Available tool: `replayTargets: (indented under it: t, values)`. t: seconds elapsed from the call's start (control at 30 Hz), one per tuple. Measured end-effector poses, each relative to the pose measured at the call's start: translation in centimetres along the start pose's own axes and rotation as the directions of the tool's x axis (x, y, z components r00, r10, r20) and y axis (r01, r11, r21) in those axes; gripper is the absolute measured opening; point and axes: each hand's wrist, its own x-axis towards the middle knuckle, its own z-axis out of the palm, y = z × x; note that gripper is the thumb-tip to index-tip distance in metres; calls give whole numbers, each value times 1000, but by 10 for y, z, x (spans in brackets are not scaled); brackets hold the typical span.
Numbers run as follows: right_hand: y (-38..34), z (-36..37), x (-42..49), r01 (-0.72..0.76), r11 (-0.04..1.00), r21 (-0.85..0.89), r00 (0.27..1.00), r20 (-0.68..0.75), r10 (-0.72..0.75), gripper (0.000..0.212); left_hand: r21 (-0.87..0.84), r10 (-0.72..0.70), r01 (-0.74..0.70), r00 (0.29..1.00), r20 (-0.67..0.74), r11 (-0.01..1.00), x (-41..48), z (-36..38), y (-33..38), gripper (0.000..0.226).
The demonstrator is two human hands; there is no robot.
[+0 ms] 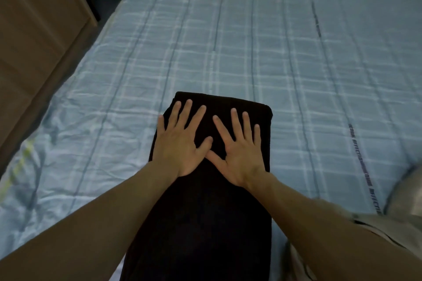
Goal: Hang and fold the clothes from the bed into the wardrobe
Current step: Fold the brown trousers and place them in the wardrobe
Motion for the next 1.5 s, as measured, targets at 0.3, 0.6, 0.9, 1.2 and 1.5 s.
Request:
replayTargets:
  t: [0.3, 0.6, 0.9, 1.2, 1.5]
  values:
    - [4, 14, 18, 4, 1000, 17, 997, -72, -3, 81, -42, -27, 27, 1000, -6, 999, 22, 7, -7, 82]
    - [6, -5, 8, -3, 999, 35, 999, 53, 1, 84, 97, -74, 75, 997, -20, 992, 0, -3, 9, 80]
    - [-29, -13, -96, -30, 992, 119, 990, 140, 14, 63, -27, 27, -23, 984, 178, 999, -139, -13, 21, 72]
    - [-54, -14, -234, 159, 967, 200, 977, 106, -183, 63, -203, 207, -158, 947, 245, 966, -270, -41, 9, 72]
    - [-59, -4, -326, 397, 905, 153, 910, 64, -410, 112, -167, 480, -458, 867, 134, 873, -340, -49, -19, 118]
